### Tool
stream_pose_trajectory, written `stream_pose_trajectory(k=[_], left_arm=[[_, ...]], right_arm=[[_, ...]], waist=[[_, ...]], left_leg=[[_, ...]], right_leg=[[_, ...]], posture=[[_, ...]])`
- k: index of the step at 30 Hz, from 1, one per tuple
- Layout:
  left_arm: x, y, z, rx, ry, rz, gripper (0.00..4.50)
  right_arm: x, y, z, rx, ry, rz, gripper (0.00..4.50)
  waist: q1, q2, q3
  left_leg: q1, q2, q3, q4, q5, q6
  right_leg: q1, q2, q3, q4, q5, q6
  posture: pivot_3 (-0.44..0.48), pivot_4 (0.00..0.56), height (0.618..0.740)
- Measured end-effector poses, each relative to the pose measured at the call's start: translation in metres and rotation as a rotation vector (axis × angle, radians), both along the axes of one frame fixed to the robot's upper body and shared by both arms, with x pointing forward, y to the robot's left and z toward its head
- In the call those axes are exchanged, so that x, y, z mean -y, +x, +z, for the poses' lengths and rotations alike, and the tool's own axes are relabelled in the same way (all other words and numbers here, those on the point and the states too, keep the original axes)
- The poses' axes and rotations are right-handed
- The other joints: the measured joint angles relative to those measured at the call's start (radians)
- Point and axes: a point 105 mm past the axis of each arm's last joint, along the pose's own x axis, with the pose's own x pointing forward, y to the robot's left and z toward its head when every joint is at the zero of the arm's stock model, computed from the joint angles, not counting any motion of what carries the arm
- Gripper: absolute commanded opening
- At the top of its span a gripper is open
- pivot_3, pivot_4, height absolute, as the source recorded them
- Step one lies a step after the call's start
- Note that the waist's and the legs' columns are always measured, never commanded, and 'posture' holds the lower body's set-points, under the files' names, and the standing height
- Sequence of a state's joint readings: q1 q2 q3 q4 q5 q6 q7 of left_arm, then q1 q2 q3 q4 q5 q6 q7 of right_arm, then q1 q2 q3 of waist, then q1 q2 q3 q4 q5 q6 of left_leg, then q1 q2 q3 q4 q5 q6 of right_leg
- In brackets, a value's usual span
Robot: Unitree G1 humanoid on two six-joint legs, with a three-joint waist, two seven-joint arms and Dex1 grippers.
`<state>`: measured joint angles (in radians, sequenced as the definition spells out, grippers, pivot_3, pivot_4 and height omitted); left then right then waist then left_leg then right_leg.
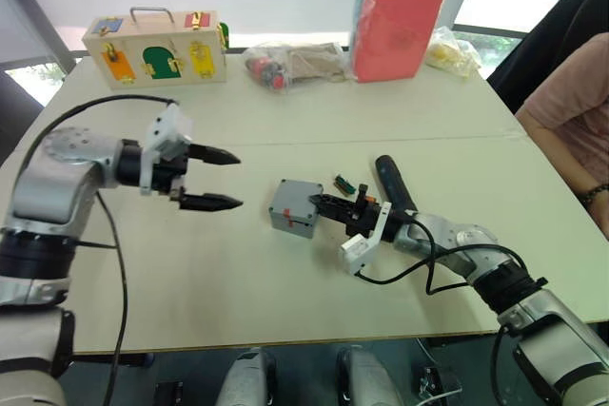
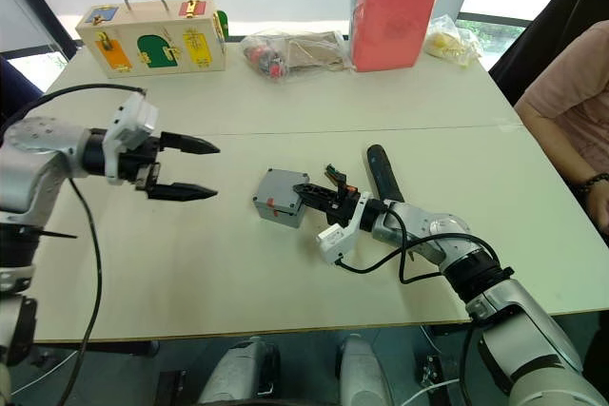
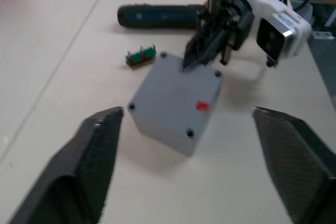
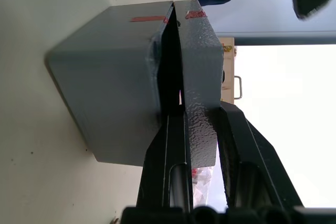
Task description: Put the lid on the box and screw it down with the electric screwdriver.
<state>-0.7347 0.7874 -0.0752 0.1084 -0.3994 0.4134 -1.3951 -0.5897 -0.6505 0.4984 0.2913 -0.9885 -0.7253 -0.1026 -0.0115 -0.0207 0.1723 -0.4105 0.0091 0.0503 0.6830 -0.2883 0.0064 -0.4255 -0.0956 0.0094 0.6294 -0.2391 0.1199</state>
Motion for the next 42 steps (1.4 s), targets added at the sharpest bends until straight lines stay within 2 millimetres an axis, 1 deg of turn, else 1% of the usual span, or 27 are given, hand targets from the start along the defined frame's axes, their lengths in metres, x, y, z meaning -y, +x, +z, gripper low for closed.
stream_pose_trajectory(k=[5,6,7,10,13,16,18,19,22,25,26,27,28,31,36,39,42], left_arm=[[0.025,0.008,-0.021,-0.017,-0.011,-0.035,0.75],[0.031,0.008,-0.023,-0.013,-0.016,-0.043,0.25],[0.034,0.009,-0.025,-0.007,-0.015,-0.049,0.03],[0.044,0.014,-0.039,-0.004,0.008,-0.045,0.03],[0.053,0.020,-0.062,0.008,0.079,-0.030,0.03],[0.058,0.021,-0.063,0.041,0.083,-0.037,0.03],[0.060,0.022,-0.065,0.046,0.084,-0.034,0.00],[0.060,0.022,-0.067,0.044,0.094,-0.033,0.00],[0.061,0.023,-0.070,0.043,0.102,-0.035,0.00],[0.062,0.022,-0.072,0.032,0.111,-0.039,0.00],[0.062,0.021,-0.072,0.030,0.113,-0.041,0.00],[0.062,0.019,-0.073,0.028,0.116,-0.046,0.00],[0.062,0.018,-0.074,0.025,0.118,-0.049,0.00],[0.062,0.014,-0.078,0.010,0.125,-0.059,0.00],[0.064,0.010,-0.083,-0.003,0.131,-0.070,0.00],[0.065,0.007,-0.084,-0.005,0.124,-0.075,0.00],[0.066,0.005,-0.085,-0.008,0.124,-0.077,0.00]], right_arm=[[0.000,-0.001,0.000,0.008,0.004,0.005,0.15],[0.000,-0.001,0.000,0.009,0.003,0.004,0.15],[0.000,0.000,0.000,0.009,0.003,0.004,0.15],[0.000,-0.001,-0.001,0.009,0.000,0.003,0.15],[0.000,-0.002,-0.001,0.008,0.000,0.006,0.15],[0.001,-0.002,-0.003,-0.007,0.010,0.001,0.15],[0.002,-0.003,-0.003,-0.020,0.012,-0.002,1.17],[0.003,-0.004,-0.006,-0.038,0.003,-0.003,1.47],[0.003,-0.005,-0.001,-0.050,0.019,0.006,2.63],[0.005,-0.008,0.004,-0.058,0.018,0.024,3.63],[0.005,-0.009,0.006,-0.060,0.020,0.027,4.02],[0.005,-0.009,0.008,-0.062,0.022,0.030,4.31],[0.006,-0.010,0.009,-0.066,0.025,0.034,4.44],[0.011,-0.011,0.011,-0.081,0.001,0.042,4.44],[0.019,-0.014,0.014,-0.118,-0.048,0.062,4.44],[0.031,-0.012,0.007,-0.184,-0.082,0.030,4.44],[0.032,-0.014,0.010,-0.232,-0.064,0.039,4.44]], waist=[[-0.006,0.000,0.000],[-0.006,0.000,0.000],[-0.005,0.000,0.000],[-0.002,0.000,0.000],[-0.002,0.000,0.000],[-0.002,0.001,-0.002],[0.000,0.001,-0.002],[0.001,0.001,-0.002],[0.000,0.001,-0.005],[0.000,0.001,-0.006],[-0.001,0.001,-0.006],[-0.001,0.001,-0.006],[-0.001,0.002,-0.006],[0.001,0.001,-0.006],[0.003,0.002,-0.006],[0.001,0.002,-0.006],[-0.002,0.002,-0.006]], left_leg=[[0.000,0.000,0.000,0.000,0.000,-0.001],[0.000,0.000,0.000,0.000,0.000,-0.001],[0.000,0.000,0.000,0.000,0.000,0.000],[0.000,0.000,0.000,0.000,0.000,0.000],[0.000,0.000,0.000,0.000,0.000,0.000],[0.001,0.000,0.000,0.000,0.000,0.000],[0.002,0.000,0.000,0.000,0.000,0.001],[0.002,0.000,-0.001,0.000,-0.001,0.002],[0.004,0.000,-0.001,0.000,-0.002,0.004],[0.006,0.000,-0.001,0.000,-0.002,0.004],[0.007,0.000,-0.001,0.000,-0.003,0.005],[0.008,0.000,-0.001,0.000,-0.003,0.005],[0.010,0.000,-0.001,0.000,-0.003,0.006],[0.019,0.000,-0.001,-0.001,-0.006,0.010],[0.019,0.000,-0.002,-0.001,-0.006,0.010],[0.019,0.000,-0.002,-0.001,-0.006,0.010],[0.020,0.000,-0.003,-0.001,-0.006,0.011]], right_leg=[[0.000,0.000,0.000,0.000,0.000,0.000],[0.000,0.000,0.000,0.000,0.000,0.000],[0.000,0.000,0.000,0.000,0.000,0.000],[0.000,0.000,0.000,0.000,0.000,0.000],[0.001,0.000,0.000,0.000,0.000,0.000],[0.001,0.000,0.000,0.000,0.000,0.000],[0.002,0.000,0.000,0.000,0.000,0.000],[0.003,0.000,0.000,-0.001,0.000,0.000],[0.006,0.000,0.000,-0.001,0.000,0.000],[0.008,0.000,-0.001,-0.001,0.000,0.000],[0.009,0.000,-0.001,-0.002,0.000,0.000],[0.010,0.000,-0.001,-0.002,0.000,0.000],[0.012,0.000,-0.001,-0.002,0.000,0.000],[0.022,0.000,-0.001,-0.005,-0.002,0.000],[0.023,-0.001,-0.001,-0.005,-0.002,0.000],[0.023,-0.002,0.000,-0.006,-0.002,0.000],[0.023,-0.001,-0.001,-0.006,-0.002,0.000]], posture=[[0.000,0.150,0.730],[0.000,0.150,0.730],[0.000,0.150,0.730],[0.000,0.150,0.730],[0.000,0.150,0.730],[0.000,0.150,0.730],[0.000,0.150,0.730],[0.000,0.150,0.730],[0.000,0.150,0.730],[0.000,0.150,0.730],[0.000,0.150,0.730],[0.000,0.150,0.730],[0.000,0.150,0.730],[0.000,0.150,0.730],[0.000,0.150,0.730],[0.000,0.150,0.730],[0.000,0.150,0.730]])
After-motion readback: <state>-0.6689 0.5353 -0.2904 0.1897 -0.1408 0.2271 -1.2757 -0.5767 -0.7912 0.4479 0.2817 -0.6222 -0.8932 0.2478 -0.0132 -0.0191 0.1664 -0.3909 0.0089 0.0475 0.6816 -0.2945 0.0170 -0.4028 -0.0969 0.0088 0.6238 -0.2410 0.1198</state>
